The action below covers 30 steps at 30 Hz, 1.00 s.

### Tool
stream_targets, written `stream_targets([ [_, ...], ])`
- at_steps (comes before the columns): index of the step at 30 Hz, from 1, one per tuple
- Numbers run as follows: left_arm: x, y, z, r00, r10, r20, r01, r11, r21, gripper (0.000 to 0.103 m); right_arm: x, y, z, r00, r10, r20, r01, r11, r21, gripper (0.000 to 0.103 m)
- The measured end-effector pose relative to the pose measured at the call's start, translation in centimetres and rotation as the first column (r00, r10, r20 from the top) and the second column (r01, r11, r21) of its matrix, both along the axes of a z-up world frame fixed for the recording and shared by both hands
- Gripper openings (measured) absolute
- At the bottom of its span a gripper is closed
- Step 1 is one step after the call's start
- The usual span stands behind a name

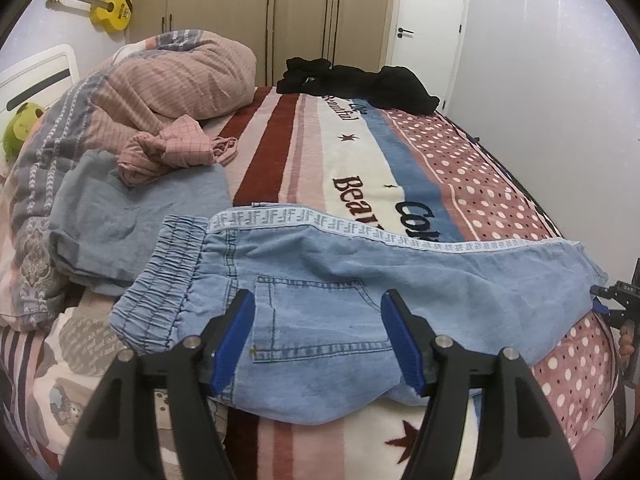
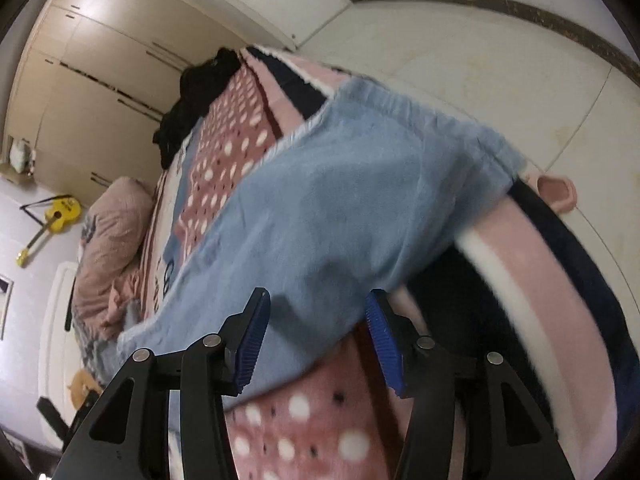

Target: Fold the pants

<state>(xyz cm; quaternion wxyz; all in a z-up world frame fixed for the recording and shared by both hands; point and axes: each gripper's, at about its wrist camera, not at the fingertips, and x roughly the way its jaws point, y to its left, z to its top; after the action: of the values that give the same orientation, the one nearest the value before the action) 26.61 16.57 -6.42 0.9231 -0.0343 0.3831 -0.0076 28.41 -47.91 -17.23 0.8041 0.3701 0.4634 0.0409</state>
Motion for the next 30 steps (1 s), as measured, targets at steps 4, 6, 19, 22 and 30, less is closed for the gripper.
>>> stream_targets([
  [4, 0.1, 0.1, -0.1, 1.000, -0.003, 0.004, 0.003, 1.000, -0.023, 0.062, -2.1, 0.5, 0.1, 0.999, 0.034, 0.002, -0.034, 0.999, 0.043, 0.047],
  [6, 0.4, -0.1, -0.2, 1.000, 0.000, 0.005, 0.000, 1.000, -0.026, 0.062, -1.7, 0.8, 0.1, 0.999, 0.034, 0.003, -0.034, 0.999, 0.018, 0.046],
  [19, -0.6, -0.6, 0.3, 1.000, -0.003, 0.029, 0.003, 1.000, 0.024, 0.070, 4.6, -0.1, -0.8, 0.984, -0.170, 0.055, 0.172, 0.984, -0.041, 0.010],
  [22, -0.9, -0.3, 0.5, 0.999, 0.000, 0.032, -0.001, 1.000, 0.024, 0.070, 4.3, 0.2, 0.3, 0.979, -0.182, 0.094, 0.191, 0.977, -0.096, 0.006],
  [30, -1.4, -0.8, 0.7, 0.999, -0.018, 0.038, 0.018, 1.000, 0.009, 0.070, 2.6, -1.7, 3.6, 0.966, -0.200, 0.166, 0.231, 0.953, -0.195, 0.003],
])
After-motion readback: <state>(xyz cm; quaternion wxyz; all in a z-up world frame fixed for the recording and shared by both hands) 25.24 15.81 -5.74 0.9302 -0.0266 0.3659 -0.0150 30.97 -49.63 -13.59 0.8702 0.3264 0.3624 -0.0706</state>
